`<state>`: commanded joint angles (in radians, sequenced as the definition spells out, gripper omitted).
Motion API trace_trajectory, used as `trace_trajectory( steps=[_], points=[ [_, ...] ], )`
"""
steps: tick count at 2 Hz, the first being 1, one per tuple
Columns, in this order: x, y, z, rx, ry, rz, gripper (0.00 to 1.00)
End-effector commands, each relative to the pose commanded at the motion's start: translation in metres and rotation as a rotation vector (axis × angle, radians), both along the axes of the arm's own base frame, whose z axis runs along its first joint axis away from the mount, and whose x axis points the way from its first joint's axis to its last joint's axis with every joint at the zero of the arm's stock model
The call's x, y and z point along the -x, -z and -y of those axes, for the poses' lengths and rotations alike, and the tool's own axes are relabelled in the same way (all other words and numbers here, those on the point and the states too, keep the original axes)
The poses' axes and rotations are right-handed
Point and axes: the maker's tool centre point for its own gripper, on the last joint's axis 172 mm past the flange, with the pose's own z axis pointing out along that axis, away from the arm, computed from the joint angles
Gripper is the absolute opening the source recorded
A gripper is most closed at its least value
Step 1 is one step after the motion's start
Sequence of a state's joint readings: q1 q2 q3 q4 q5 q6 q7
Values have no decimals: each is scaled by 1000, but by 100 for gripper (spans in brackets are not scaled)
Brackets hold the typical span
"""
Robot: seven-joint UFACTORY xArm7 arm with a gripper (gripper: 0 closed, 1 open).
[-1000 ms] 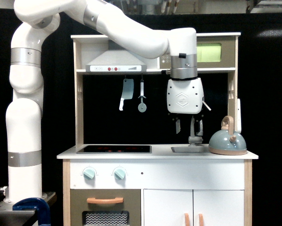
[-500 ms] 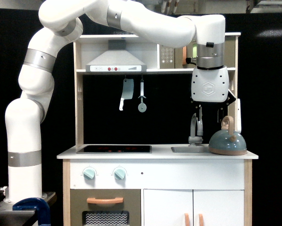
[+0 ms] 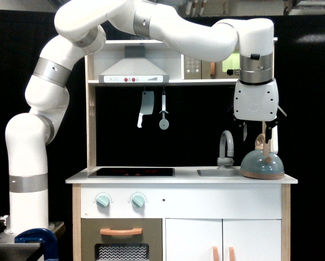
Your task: Place the teapot on the stove
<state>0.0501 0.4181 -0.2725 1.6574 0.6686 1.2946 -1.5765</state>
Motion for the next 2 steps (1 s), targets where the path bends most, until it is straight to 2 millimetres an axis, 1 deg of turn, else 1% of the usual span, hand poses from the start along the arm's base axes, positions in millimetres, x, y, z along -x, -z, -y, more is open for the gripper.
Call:
trace_trajectory(
  steps=[1, 2],
  points=[
    [-13, 1, -27, -11, -70, 20, 100],
    [-30, 11, -55, -46, -48, 27, 100]
  ],
)
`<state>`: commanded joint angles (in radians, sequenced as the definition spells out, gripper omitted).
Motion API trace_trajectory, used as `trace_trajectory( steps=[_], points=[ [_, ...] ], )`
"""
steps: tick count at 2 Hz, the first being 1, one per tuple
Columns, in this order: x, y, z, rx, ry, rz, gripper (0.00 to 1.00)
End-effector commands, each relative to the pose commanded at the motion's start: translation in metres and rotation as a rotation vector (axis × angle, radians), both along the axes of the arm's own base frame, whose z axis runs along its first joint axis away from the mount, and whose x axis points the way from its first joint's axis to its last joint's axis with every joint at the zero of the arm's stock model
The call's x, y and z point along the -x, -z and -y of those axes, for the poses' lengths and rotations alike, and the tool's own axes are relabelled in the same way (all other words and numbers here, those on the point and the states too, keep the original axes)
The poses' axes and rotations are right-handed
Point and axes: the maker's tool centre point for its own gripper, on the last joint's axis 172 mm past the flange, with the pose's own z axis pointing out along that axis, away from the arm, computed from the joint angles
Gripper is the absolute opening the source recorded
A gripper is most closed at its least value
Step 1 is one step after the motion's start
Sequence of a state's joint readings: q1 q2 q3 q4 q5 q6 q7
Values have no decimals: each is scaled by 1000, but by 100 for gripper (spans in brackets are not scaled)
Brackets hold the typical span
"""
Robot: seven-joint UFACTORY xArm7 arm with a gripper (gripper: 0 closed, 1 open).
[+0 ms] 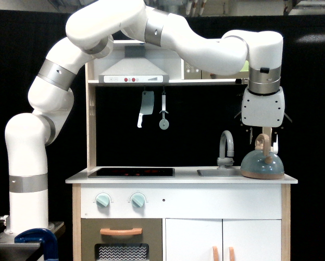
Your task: Place the teapot on the stove
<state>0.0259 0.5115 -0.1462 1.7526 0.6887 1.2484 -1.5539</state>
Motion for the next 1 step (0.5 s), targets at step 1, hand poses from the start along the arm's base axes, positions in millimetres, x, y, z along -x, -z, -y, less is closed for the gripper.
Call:
trace_trajectory(
  steps=[1],
  points=[
    [-21, -2, -56, 0, 0, 0, 100]
  ],
)
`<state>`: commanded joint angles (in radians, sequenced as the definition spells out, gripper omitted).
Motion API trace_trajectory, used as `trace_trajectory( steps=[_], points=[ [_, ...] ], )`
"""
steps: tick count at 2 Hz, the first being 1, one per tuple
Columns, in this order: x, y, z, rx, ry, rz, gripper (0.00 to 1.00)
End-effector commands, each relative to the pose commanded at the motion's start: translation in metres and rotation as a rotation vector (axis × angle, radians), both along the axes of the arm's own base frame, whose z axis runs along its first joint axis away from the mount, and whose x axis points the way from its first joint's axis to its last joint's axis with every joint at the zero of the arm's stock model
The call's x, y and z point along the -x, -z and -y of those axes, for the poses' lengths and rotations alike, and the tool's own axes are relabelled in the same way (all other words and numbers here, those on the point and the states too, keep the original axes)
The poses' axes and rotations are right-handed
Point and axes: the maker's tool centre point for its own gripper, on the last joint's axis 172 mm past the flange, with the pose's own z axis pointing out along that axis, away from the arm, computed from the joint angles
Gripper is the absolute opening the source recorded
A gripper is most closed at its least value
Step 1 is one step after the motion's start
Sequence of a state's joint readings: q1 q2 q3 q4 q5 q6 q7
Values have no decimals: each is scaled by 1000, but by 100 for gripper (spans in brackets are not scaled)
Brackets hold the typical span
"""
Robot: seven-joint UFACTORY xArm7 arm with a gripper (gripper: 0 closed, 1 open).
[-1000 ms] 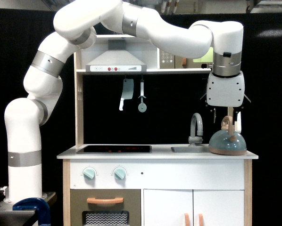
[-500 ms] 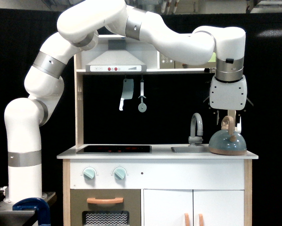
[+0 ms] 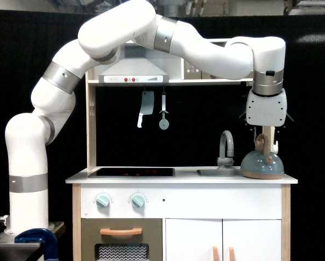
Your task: Place the teapot on the stove
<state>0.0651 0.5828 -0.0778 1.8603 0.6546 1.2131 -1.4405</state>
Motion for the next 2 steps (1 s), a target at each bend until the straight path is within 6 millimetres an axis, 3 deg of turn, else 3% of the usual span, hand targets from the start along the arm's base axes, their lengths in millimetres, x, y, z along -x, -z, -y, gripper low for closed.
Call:
trace_trajectory(
  steps=[1, 2],
  points=[
    [-10, 4, -34, 0, 0, 0, 100],
    [-16, 14, -36, 0, 0, 0, 0]
  ],
)
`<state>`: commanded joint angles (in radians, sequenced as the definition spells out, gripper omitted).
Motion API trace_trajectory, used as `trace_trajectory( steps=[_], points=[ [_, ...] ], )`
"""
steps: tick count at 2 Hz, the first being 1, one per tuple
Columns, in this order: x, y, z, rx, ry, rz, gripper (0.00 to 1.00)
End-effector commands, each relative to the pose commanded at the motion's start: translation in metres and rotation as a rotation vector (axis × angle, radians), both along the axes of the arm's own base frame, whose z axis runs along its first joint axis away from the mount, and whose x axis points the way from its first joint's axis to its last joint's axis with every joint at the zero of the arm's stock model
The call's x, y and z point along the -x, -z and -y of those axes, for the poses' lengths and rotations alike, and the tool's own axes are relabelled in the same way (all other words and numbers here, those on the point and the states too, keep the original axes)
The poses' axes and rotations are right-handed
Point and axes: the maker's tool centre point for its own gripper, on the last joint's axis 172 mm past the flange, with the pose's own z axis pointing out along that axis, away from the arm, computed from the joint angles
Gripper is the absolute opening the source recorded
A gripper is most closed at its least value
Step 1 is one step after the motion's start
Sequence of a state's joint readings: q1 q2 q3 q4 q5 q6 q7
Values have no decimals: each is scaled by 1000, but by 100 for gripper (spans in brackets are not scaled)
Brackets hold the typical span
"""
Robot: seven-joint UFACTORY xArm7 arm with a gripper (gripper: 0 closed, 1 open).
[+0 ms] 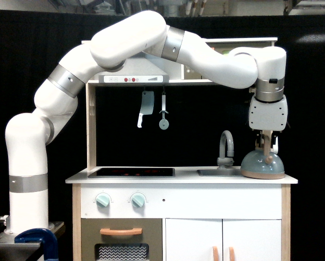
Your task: Place the teapot on the stove
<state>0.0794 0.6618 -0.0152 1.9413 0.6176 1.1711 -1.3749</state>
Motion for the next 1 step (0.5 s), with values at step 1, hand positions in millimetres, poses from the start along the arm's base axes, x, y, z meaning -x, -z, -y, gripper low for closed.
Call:
trace_trajectory(
  steps=[1],
  points=[
    [12, 3, 0, 0, 0, 0, 0]
  ],
)
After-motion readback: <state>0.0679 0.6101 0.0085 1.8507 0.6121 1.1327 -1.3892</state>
